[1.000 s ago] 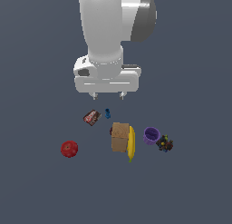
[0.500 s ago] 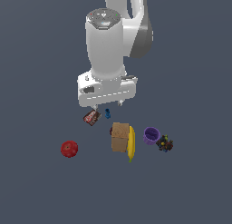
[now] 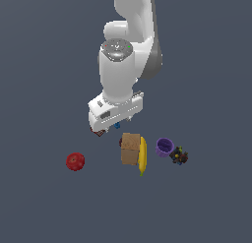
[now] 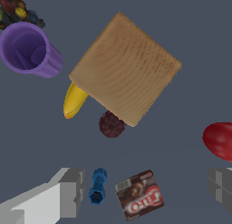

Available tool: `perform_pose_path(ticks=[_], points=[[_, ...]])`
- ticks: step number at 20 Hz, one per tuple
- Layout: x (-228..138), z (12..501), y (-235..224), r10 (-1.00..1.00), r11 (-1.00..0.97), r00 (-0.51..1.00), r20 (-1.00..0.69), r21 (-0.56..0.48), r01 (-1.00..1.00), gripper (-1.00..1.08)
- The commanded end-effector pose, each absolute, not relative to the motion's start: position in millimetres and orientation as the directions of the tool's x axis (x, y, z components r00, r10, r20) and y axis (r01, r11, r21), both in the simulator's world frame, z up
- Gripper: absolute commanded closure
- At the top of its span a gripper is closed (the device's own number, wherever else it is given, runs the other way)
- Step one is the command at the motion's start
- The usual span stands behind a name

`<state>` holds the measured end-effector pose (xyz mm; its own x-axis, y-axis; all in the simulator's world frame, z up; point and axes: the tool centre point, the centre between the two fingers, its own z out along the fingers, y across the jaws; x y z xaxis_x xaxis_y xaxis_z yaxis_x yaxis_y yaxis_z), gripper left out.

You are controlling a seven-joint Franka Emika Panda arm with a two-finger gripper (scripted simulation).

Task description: Pick up a designated object from a clutter of objects.

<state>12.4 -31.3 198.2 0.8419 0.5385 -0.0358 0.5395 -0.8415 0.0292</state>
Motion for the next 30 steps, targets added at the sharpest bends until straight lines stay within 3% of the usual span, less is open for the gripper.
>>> perform_pose_path(ticks=[1,16,30], points=[[12.9,185.7,-30.7,0.603,-0.797,0.797,-0.039,0.028,0.604,-0.92],[9.5,114.7,-19.8,0.894,-0.447,0.447,-0.03,0.006,0.895,-0.92],[4.3,80.4,-8.9,0.976,-0.219,0.219,-0.002,0.0,0.976,-0.92]])
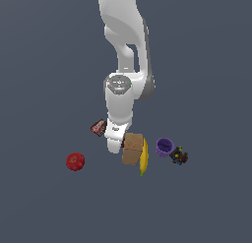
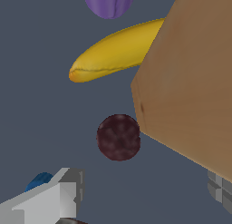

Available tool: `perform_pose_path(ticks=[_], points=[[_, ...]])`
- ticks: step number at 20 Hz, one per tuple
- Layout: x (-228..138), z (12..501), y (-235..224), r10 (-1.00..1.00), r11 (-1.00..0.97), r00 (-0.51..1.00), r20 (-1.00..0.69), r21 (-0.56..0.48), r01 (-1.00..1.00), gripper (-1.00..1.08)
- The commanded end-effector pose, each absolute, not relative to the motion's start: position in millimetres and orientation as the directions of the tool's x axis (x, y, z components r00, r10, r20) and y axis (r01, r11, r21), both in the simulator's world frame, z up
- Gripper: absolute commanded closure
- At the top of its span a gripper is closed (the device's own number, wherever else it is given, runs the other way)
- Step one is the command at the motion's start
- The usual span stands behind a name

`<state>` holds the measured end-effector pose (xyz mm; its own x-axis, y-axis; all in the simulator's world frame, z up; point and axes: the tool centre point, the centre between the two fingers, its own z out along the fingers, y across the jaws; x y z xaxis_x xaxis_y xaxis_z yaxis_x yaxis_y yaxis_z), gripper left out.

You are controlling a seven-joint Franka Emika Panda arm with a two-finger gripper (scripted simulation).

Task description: Pick up a designated object from a clutter of objects.

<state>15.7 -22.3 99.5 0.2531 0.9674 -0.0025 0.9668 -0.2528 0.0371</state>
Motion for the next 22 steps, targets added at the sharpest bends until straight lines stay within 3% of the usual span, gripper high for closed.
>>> perform_pose_path(ticks=[1,8,22], points=[[4.2,79.6,-8.6,0.977,-0.214,0.214,-0.001,0.0,0.977,-0.92],[10.2,85.3,-14.5,0.975,-0.22,0.22,-0.002,0.02,0.975,-0.92],[3.3,29.8,-8.2,0.978,-0.206,0.206,0.0,0.0,0.978,-0.92]])
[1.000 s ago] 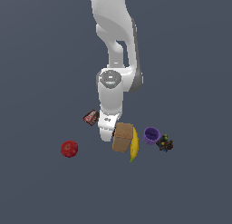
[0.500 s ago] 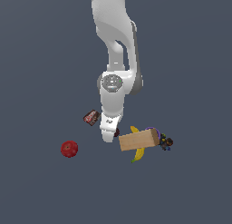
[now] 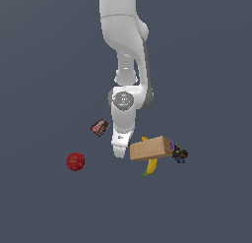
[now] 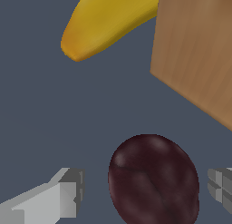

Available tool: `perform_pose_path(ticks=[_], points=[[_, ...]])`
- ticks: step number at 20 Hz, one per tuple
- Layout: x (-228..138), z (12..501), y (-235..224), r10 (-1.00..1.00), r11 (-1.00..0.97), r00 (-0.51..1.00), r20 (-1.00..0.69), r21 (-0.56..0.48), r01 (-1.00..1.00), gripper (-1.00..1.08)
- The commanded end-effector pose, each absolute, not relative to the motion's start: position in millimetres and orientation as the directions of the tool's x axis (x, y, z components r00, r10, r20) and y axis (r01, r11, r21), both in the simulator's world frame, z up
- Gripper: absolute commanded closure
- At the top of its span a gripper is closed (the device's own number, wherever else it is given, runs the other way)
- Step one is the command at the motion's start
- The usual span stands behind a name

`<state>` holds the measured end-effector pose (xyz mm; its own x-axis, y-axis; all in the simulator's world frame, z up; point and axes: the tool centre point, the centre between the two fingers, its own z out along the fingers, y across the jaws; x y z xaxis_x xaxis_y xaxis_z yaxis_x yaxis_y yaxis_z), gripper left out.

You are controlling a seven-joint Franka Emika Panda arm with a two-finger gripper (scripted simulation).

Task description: Pick up a designated object from a clutter of objects.

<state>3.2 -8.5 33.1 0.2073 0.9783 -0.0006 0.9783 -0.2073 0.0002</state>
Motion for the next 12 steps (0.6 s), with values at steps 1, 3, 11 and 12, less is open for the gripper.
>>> perform_pose_path(ticks=[1,3,11,12], points=[[3.2,29.0,-8.2,0.978,-0.206,0.206,0.0,0.0,0.978,-0.92],[3.2,28.4,-8.0,0.979,-0.206,0.206,0.0,0.0,0.979,1.08],[3.2,28.4,-8.0,0.979,-0.206,0.206,0.0,0.0,0.979,1.08],[3.2,28.4,-8.0,0.979,-0.206,0.206,0.0,0.0,0.979,1.08]])
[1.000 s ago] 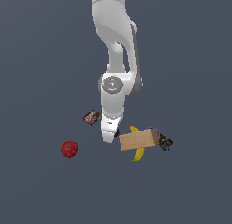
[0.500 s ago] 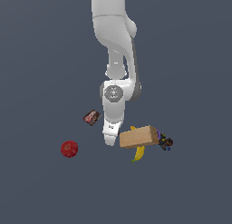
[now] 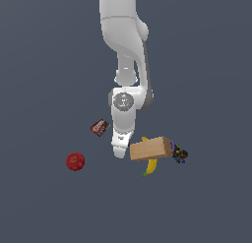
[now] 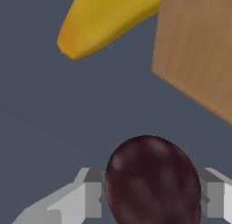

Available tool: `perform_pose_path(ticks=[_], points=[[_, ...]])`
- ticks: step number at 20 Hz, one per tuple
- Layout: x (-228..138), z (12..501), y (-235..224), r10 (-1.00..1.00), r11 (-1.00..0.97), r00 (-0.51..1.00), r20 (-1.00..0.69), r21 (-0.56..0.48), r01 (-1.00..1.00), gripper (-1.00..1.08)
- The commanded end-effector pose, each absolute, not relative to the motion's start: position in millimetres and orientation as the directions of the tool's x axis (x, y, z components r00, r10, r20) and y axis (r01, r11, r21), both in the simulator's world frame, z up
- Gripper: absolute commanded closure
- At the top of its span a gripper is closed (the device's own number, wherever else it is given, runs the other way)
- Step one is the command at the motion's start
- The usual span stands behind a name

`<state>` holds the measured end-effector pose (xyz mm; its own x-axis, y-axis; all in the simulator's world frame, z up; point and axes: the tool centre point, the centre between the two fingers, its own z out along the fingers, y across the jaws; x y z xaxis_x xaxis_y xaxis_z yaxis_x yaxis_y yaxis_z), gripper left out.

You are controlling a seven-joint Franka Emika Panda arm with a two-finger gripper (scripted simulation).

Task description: Pick up a designated object from a clutter of objects.

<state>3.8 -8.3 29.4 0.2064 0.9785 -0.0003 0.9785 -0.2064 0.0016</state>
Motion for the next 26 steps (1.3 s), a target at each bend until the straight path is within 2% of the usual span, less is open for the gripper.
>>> perform_pose_path(ticks=[1,7,13,26], points=[[3.8,29.3,-8.2,0.978,-0.206,0.206,0.0,0.002,0.978,1.08],[4.3,39.4,-10.2,0.978,-0.206,0.206,0.0,0.002,0.978,1.08],[6.0,70.2,-15.7,0.979,-0.205,0.205,-0.001,0.001,0.979,1.08],[14.5,198.9,-37.7,0.979,-0.203,0.203,0.002,0.0,0.979,1.08]])
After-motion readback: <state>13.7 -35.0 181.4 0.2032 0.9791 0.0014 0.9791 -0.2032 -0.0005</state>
